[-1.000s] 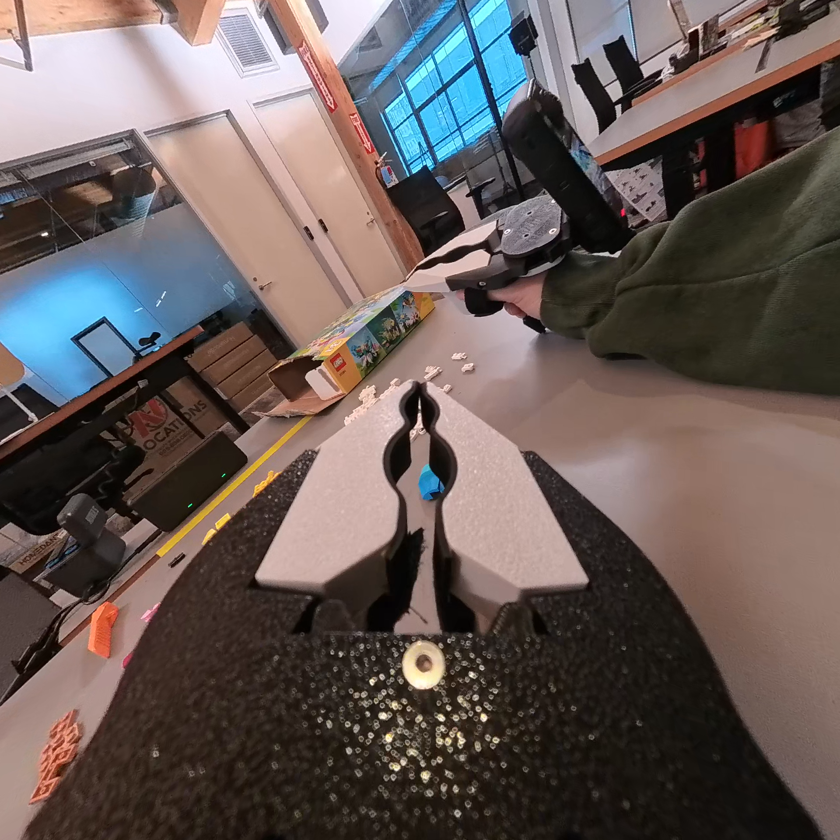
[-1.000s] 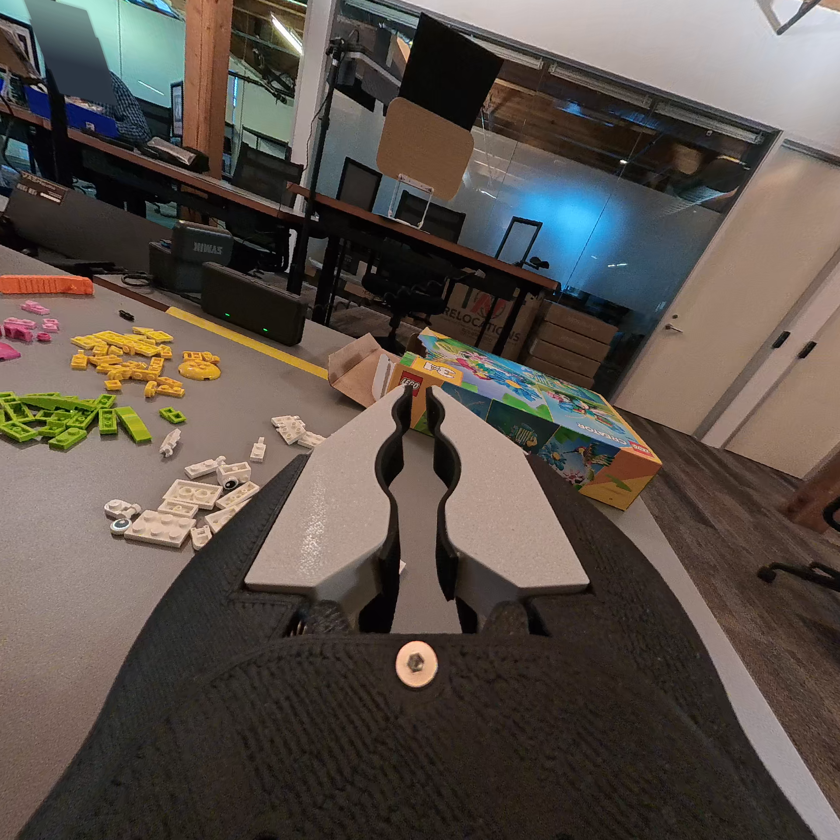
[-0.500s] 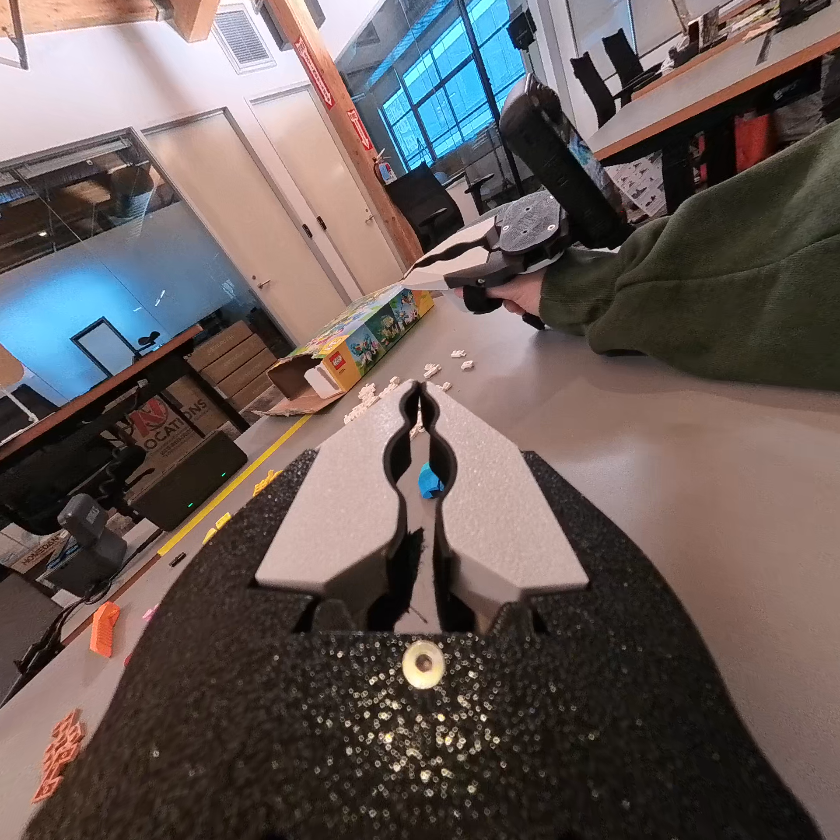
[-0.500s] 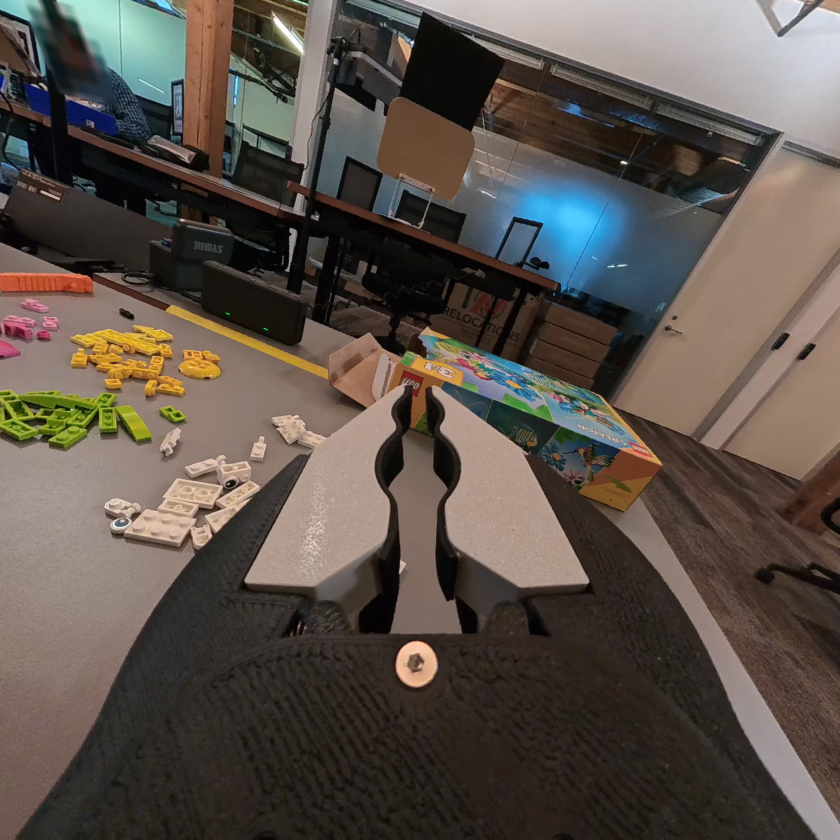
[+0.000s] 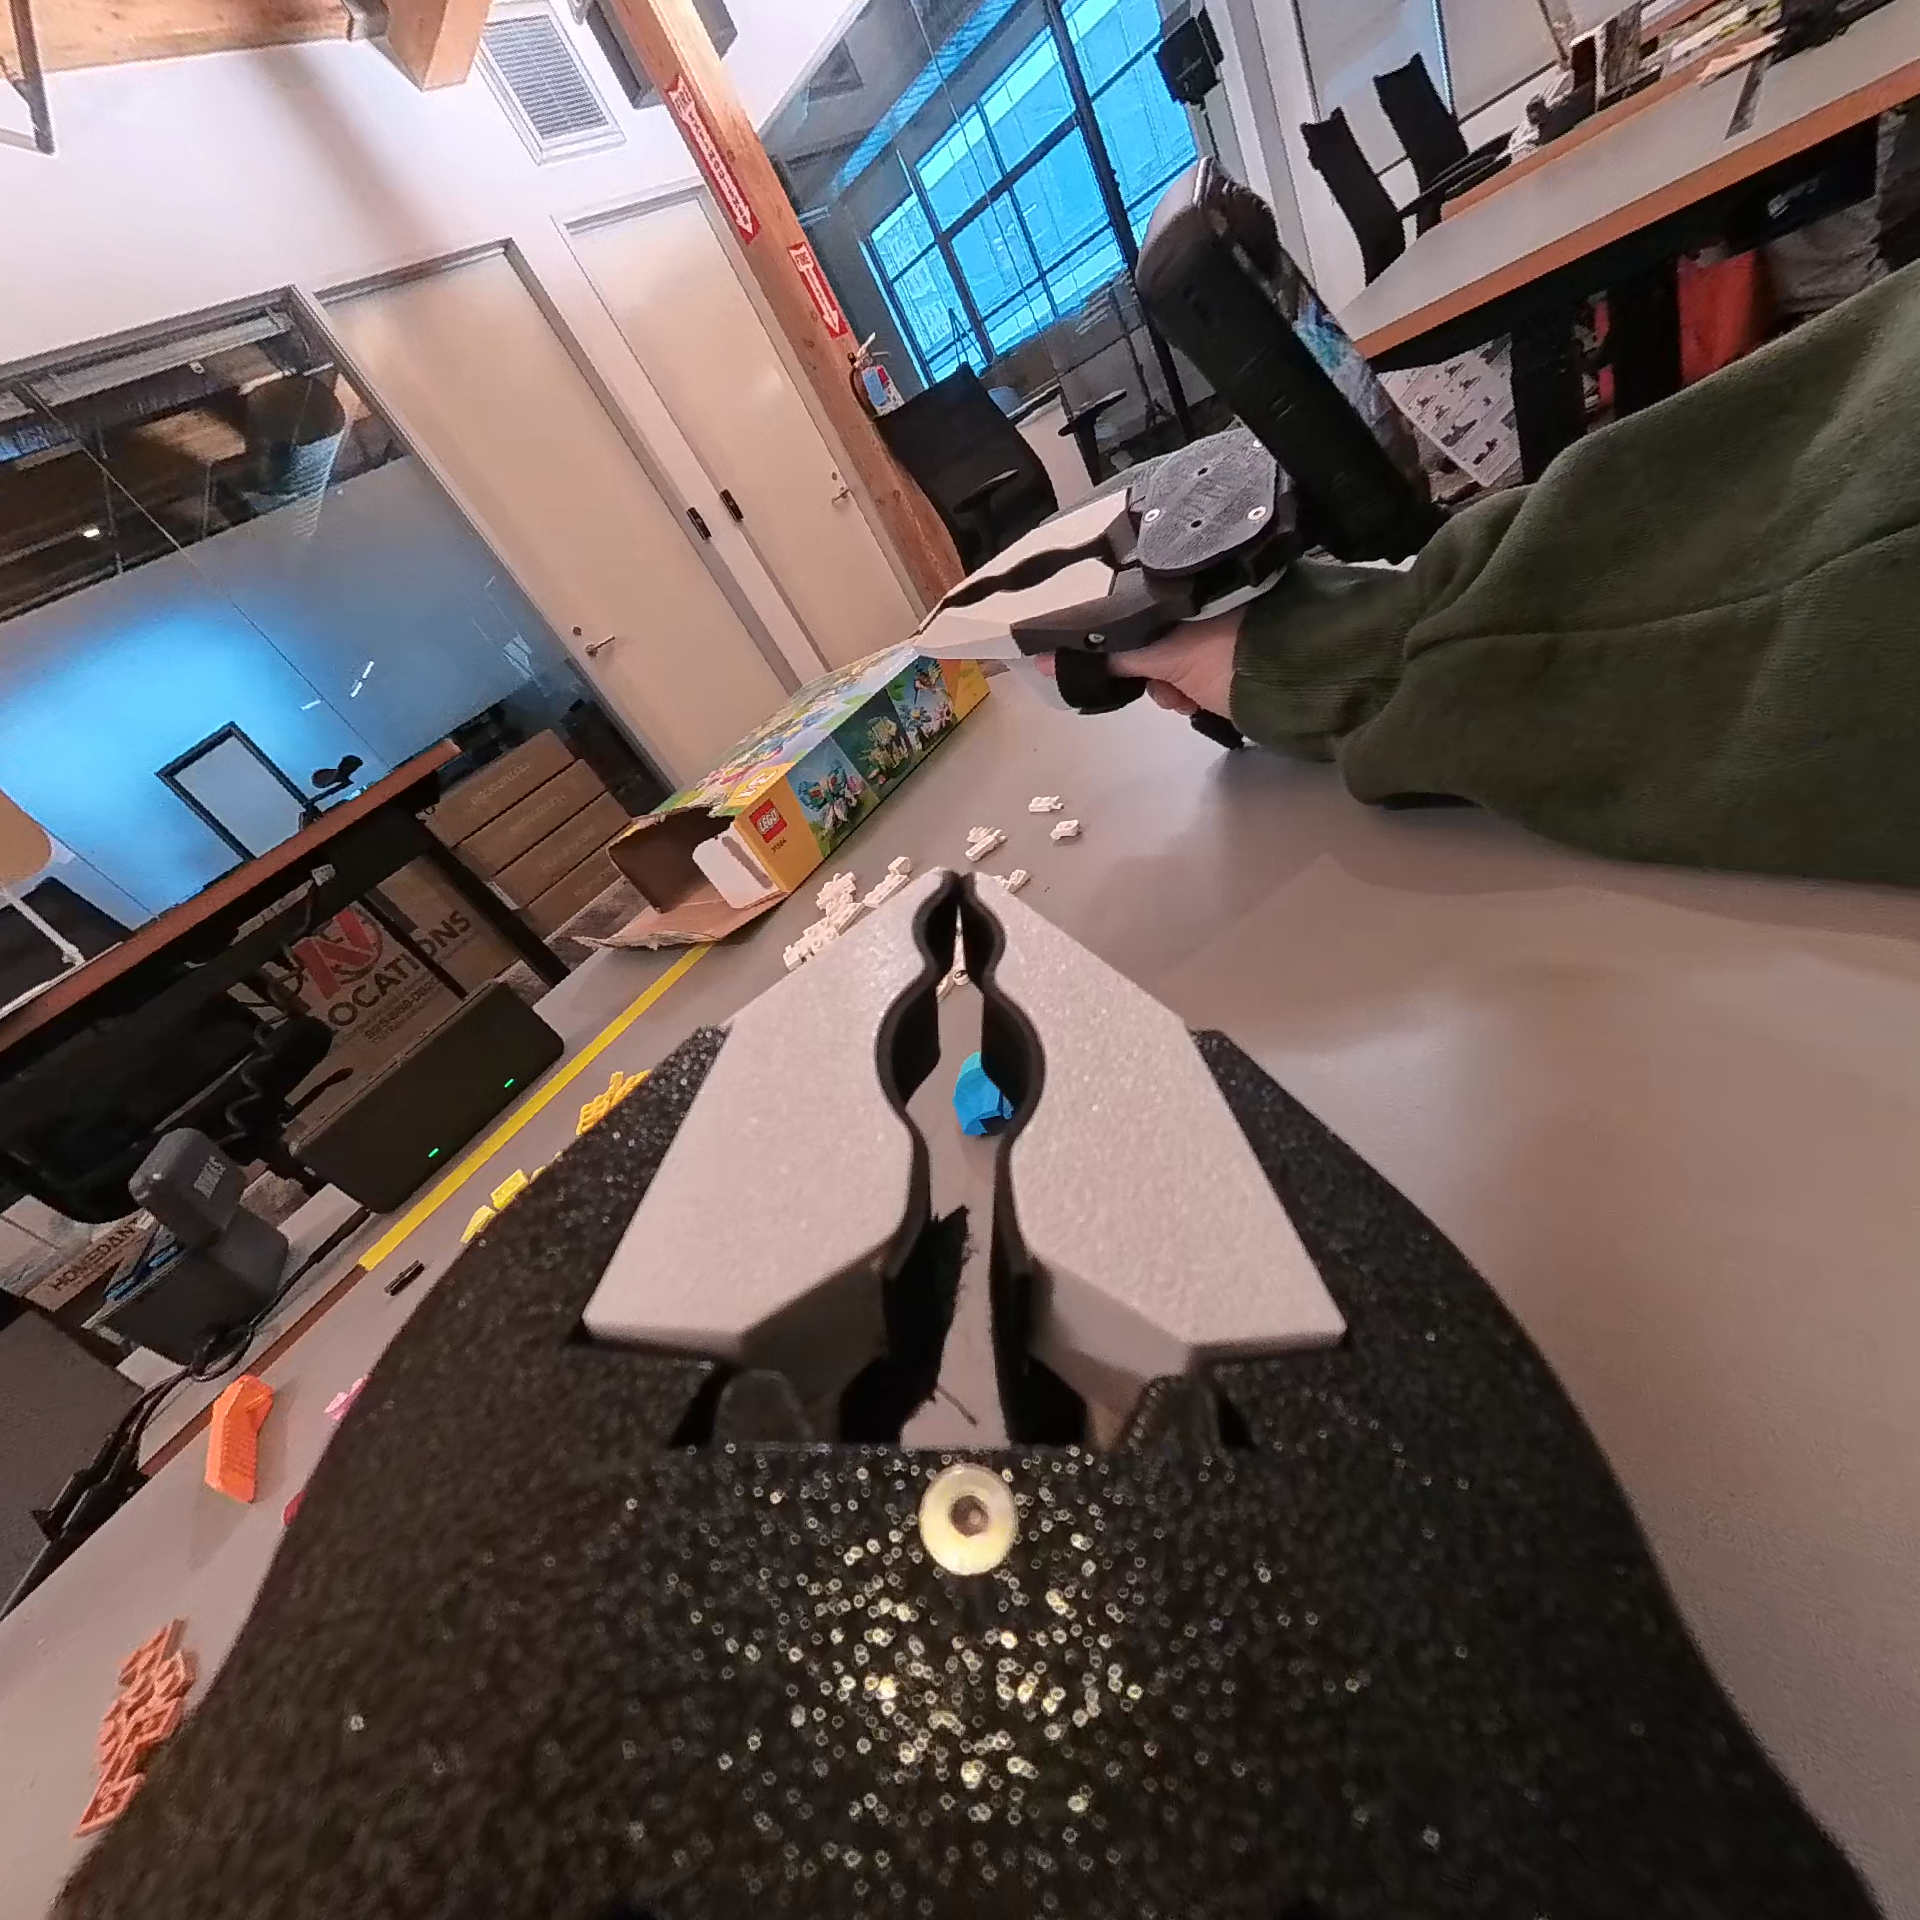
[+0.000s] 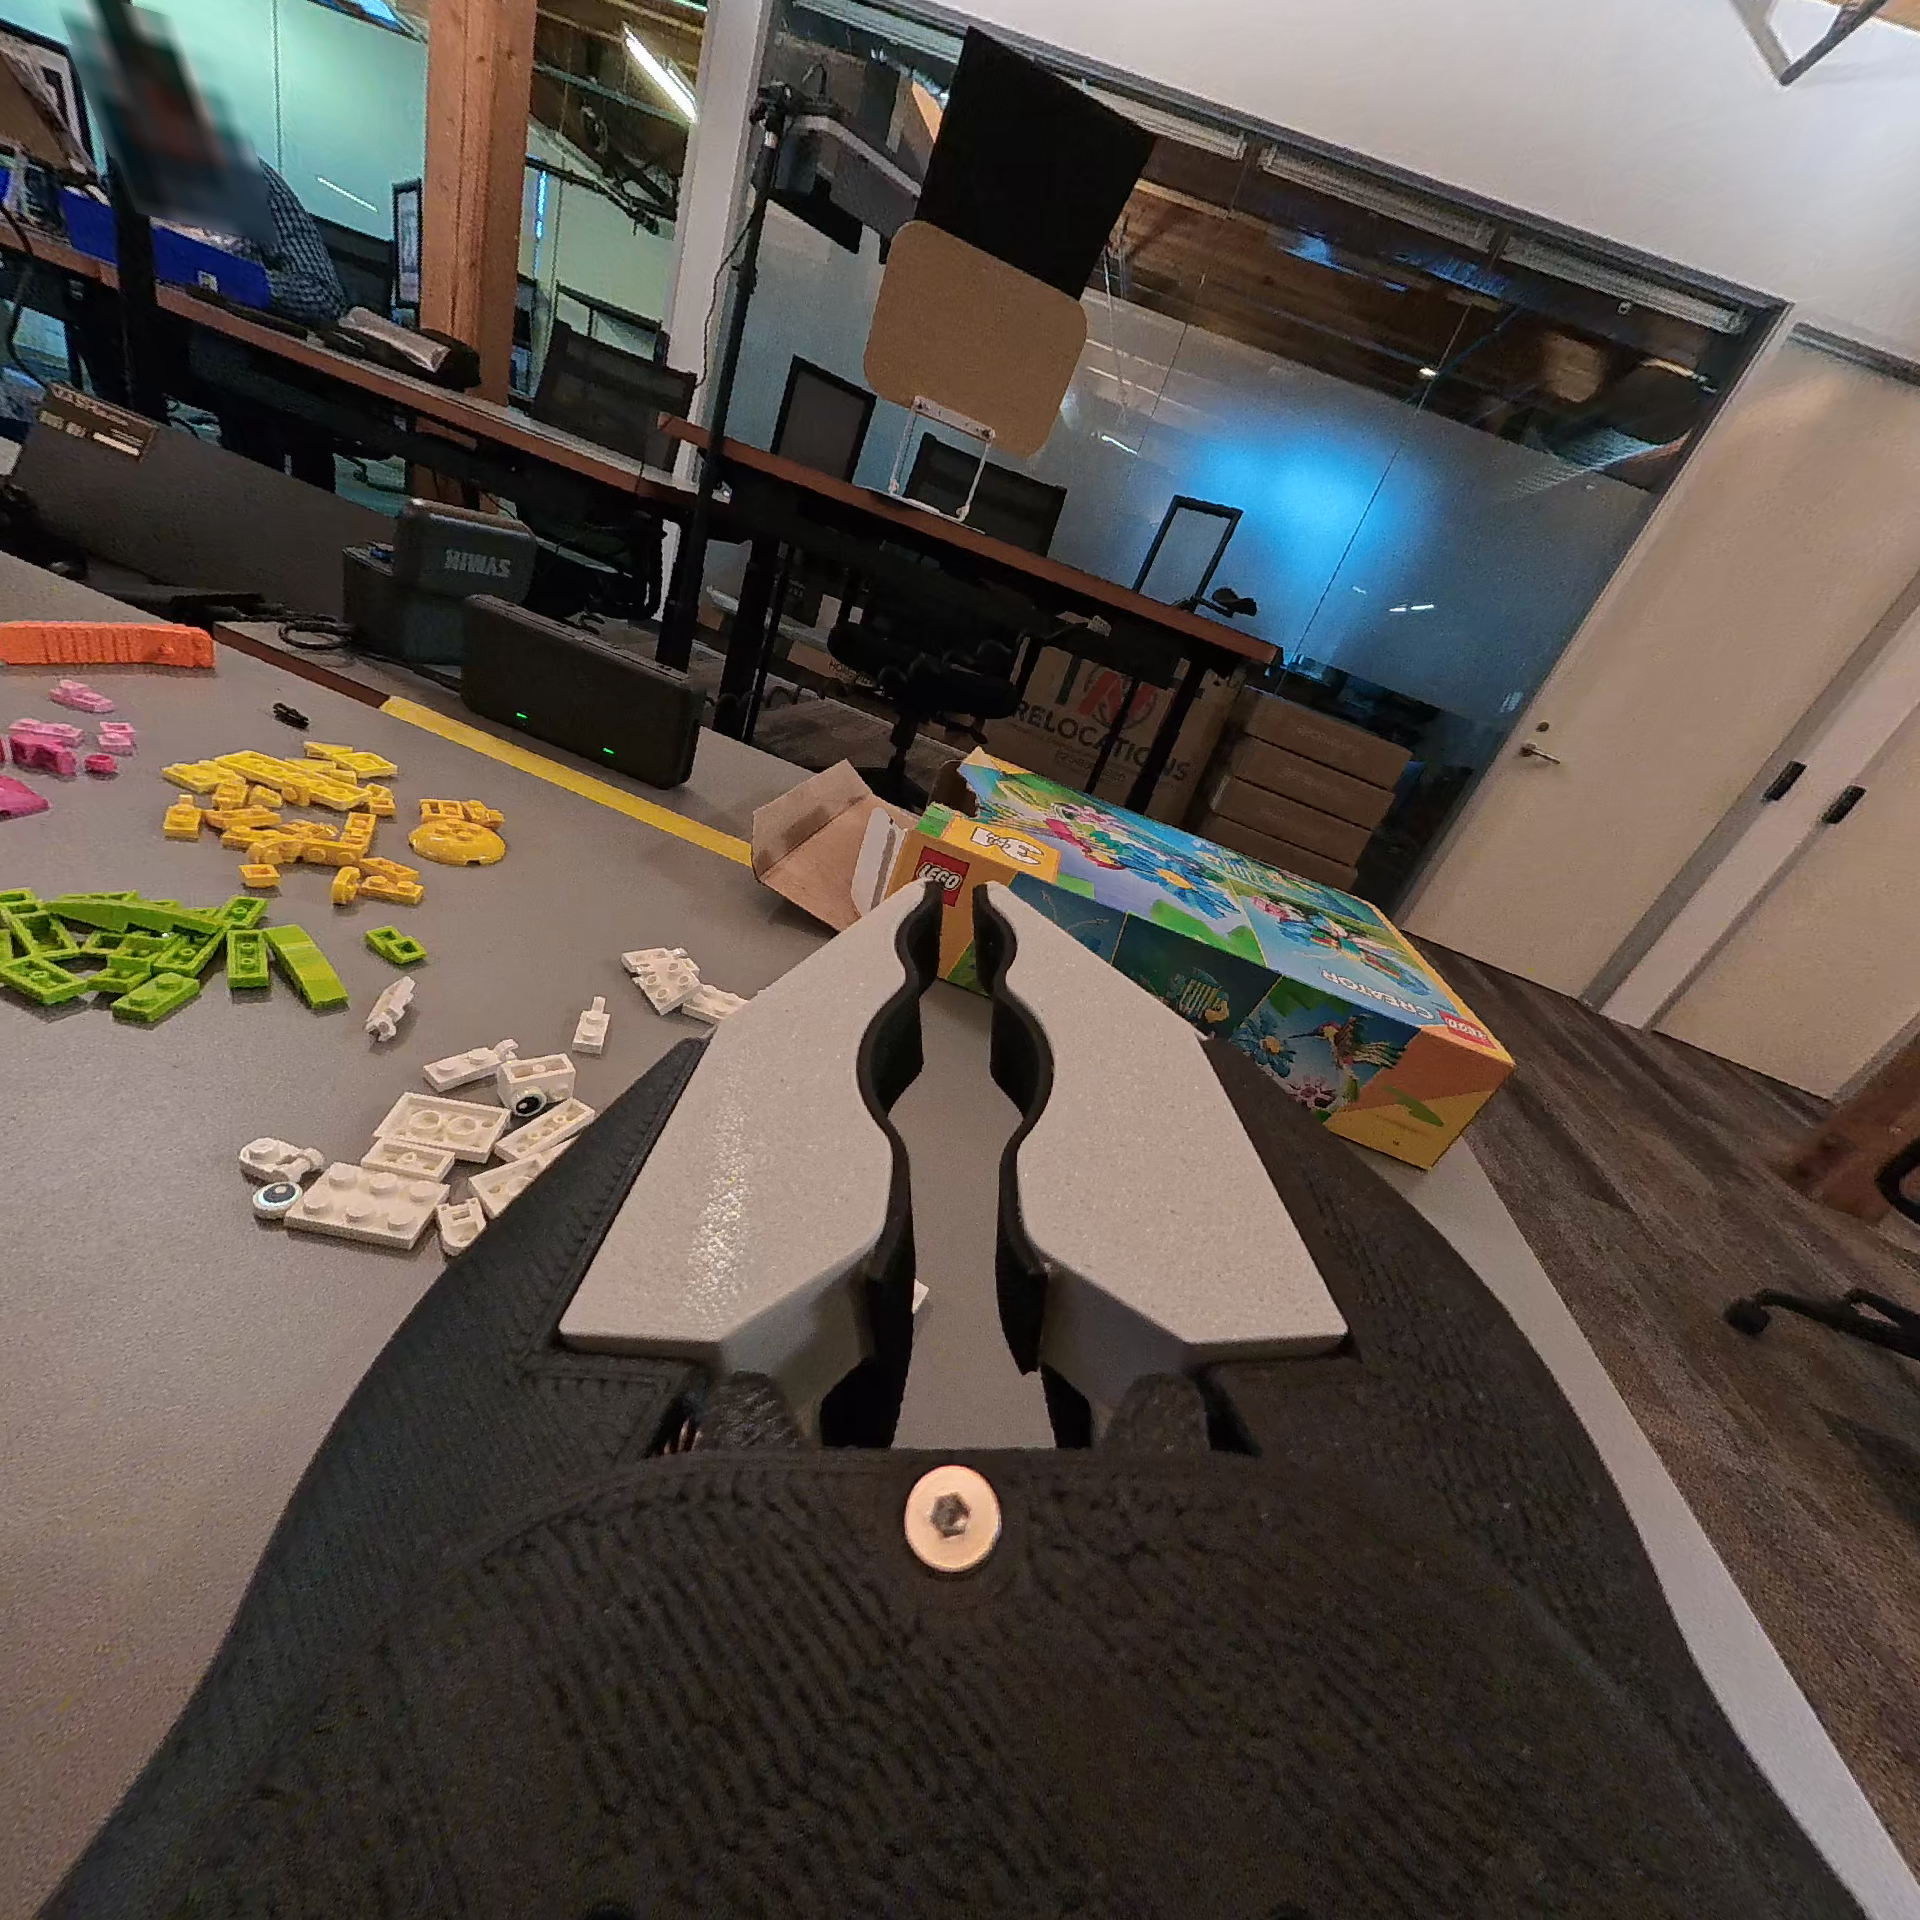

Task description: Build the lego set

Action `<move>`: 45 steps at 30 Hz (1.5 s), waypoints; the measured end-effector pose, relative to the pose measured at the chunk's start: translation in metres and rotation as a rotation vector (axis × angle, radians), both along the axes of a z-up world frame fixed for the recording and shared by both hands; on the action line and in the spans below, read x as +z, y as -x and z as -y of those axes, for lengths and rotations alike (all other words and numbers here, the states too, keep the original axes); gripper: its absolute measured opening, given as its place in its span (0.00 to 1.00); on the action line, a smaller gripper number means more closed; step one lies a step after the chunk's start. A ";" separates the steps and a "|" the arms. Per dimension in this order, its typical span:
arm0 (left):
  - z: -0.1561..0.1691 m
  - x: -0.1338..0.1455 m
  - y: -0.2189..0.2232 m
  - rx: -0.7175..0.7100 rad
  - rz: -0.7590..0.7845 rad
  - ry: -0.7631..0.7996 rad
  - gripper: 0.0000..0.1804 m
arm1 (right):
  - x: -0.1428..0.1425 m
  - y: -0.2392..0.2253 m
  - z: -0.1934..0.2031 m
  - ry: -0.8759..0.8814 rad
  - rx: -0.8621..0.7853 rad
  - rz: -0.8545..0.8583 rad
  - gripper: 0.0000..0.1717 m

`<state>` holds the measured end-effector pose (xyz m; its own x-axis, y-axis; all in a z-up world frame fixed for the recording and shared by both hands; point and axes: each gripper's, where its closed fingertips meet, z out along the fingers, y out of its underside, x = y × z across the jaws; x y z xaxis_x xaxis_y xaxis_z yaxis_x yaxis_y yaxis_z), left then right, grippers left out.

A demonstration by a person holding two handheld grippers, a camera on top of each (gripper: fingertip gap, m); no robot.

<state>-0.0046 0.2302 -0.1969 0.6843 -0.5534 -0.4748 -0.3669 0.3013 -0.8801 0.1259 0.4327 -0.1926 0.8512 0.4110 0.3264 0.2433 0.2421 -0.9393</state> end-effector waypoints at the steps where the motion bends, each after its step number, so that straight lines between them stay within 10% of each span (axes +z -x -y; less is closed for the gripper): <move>1: 0.000 0.000 0.000 0.000 0.000 0.000 0.00 | 0.000 0.000 0.000 0.000 0.000 0.000 0.03; 45: -0.021 0.019 0.043 0.117 0.295 0.084 0.00 | -0.009 -0.018 -0.058 -0.019 -0.111 0.149 0.03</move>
